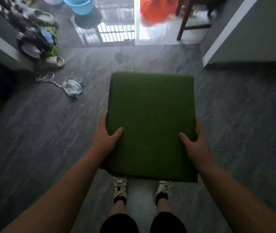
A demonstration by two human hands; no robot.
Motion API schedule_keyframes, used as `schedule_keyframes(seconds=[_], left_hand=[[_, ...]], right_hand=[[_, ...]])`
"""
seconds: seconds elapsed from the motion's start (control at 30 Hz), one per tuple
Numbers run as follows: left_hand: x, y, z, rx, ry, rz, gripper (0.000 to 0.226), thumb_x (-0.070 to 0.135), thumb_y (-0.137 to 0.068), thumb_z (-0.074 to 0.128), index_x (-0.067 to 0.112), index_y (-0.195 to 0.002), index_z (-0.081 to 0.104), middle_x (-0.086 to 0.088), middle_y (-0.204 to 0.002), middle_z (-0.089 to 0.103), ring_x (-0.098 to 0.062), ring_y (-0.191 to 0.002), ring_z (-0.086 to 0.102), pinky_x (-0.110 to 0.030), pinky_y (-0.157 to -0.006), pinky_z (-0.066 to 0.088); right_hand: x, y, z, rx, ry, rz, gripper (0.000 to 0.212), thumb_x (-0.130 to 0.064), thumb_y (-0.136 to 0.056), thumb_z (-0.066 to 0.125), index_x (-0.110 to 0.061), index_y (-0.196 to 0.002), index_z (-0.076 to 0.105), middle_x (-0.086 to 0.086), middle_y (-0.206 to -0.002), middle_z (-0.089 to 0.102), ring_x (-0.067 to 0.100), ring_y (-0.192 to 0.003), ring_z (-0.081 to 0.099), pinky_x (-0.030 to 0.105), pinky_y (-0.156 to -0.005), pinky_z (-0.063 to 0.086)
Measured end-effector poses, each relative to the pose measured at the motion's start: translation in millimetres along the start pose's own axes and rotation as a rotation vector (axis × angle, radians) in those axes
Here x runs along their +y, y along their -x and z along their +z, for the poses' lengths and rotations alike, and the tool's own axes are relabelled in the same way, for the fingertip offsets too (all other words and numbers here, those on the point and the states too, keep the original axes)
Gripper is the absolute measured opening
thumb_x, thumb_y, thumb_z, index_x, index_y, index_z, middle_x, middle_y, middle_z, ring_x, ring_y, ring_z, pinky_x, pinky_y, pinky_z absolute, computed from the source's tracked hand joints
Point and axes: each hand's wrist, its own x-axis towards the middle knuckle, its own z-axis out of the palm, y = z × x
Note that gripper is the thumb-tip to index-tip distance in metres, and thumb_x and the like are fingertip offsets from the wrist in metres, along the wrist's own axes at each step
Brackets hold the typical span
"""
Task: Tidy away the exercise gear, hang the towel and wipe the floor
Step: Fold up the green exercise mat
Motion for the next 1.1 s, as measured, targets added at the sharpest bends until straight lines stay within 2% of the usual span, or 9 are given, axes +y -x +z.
schedule_keyframes(seconds=[0.1, 0.23, 0.4, 0.5, 0.57, 0.67, 0.77, 0.97, 1.1], left_hand=[[67.5, 40.7, -39.0, -0.007, 0.04, 0.099, 0.085, 0.034, -0.087, 0.072, 0.039, -0.152, 0.019, -0.003, -0.152, 0.038, -0.018, -0.127, 0.046, -0.034, -0.102, 0.041], [130.9, 81.6, -73.3, -0.015, 0.096, 0.292, 0.082, 0.025, -0.088, 0.073, 0.033, -0.152, 0.022, -0.001, -0.15, 0.041, -0.013, -0.121, 0.05, -0.032, -0.1, 0.045], [177.4, 116.0, -92.2, -0.05, 0.076, 0.46, 0.081, 0.025, -0.086, 0.074, 0.035, -0.151, 0.025, 0.001, -0.147, 0.043, -0.014, -0.118, 0.052, -0.03, -0.092, 0.044], [206.2, 133.6, -88.2, -0.122, 0.059, 0.573, 0.08, 0.021, -0.087, 0.073, 0.034, -0.151, 0.026, 0.007, -0.142, 0.043, -0.013, -0.117, 0.051, -0.025, -0.087, 0.043], [226.9, 143.4, -76.8, -0.188, 0.062, 0.631, 0.08, 0.019, -0.087, 0.073, 0.036, -0.15, 0.026, 0.009, -0.14, 0.043, -0.014, -0.118, 0.051, -0.03, -0.09, 0.044], [258.1, 159.6, -46.0, -0.292, 0.046, 0.694, 0.08, 0.022, -0.086, 0.073, 0.042, -0.149, 0.027, 0.008, -0.143, 0.045, -0.017, -0.121, 0.052, -0.04, -0.097, 0.046], [289.9, 180.5, -0.3, -0.401, 0.007, 0.764, 0.08, 0.033, -0.084, 0.073, 0.052, -0.145, 0.025, 0.006, -0.142, 0.049, -0.021, -0.12, 0.055, -0.051, -0.099, 0.049], [351.1, 237.9, 121.6, -0.555, -0.043, 0.926, 0.081, 0.037, -0.082, 0.075, 0.046, -0.147, 0.026, 0.007, -0.14, 0.047, -0.018, -0.121, 0.053, -0.049, -0.099, 0.049], [395.3, 281.1, 221.7, -0.662, -0.09, 1.012, 0.08, 0.043, -0.084, 0.072, 0.049, -0.146, 0.023, 0.008, -0.143, 0.047, -0.019, -0.125, 0.051, -0.05, -0.102, 0.047]], right_hand=[[-63.9, 50.1, -50.7, 0.062, -0.024, -0.093, 0.079, -0.029, -0.094, 0.065, -0.043, -0.155, 0.016, -0.005, -0.159, 0.03, 0.015, -0.136, 0.04, 0.044, -0.112, 0.038], [-111.4, 109.4, -92.8, 0.174, -0.068, -0.172, 0.078, -0.027, -0.094, 0.066, -0.044, -0.154, 0.018, -0.004, -0.157, 0.035, 0.016, -0.133, 0.045, 0.047, -0.11, 0.042], [-128.9, 172.4, -115.9, 0.358, -0.148, -0.198, 0.076, -0.024, -0.093, 0.066, -0.045, -0.152, 0.024, -0.005, -0.152, 0.043, 0.012, -0.129, 0.047, 0.04, -0.106, 0.044], [-121.2, 203.6, -130.2, 0.496, -0.173, -0.155, 0.075, -0.031, -0.091, 0.068, -0.054, -0.147, 0.025, -0.008, -0.147, 0.049, 0.016, -0.13, 0.05, 0.05, -0.108, 0.043], [-113.5, 222.5, -143.3, 0.582, -0.208, -0.127, 0.076, -0.03, -0.09, 0.069, -0.053, -0.148, 0.025, -0.011, -0.147, 0.049, 0.013, -0.128, 0.052, 0.047, -0.109, 0.043], [-101.0, 251.8, -170.7, 0.714, -0.279, -0.126, 0.079, -0.021, -0.091, 0.07, -0.041, -0.153, 0.027, -0.014, -0.149, 0.045, 0.005, -0.127, 0.048, 0.036, -0.11, 0.041], [-81.0, 279.5, -206.7, 0.831, -0.329, -0.096, 0.079, -0.02, -0.091, 0.069, -0.041, -0.154, 0.025, -0.023, -0.141, 0.039, 0.002, -0.126, 0.045, 0.029, -0.108, 0.038], [-13.8, 319.4, -287.6, 1.037, -0.426, -0.052, 0.08, -0.015, -0.092, 0.068, -0.042, -0.153, 0.024, -0.026, -0.139, 0.041, -0.005, -0.124, 0.045, 0.013, -0.097, 0.036], [41.9, 335.9, -357.8, 1.168, -0.474, -0.019, 0.08, -0.018, -0.092, 0.068, -0.043, -0.154, 0.023, -0.026, -0.145, 0.042, -0.006, -0.127, 0.047, 0.019, -0.104, 0.039]])
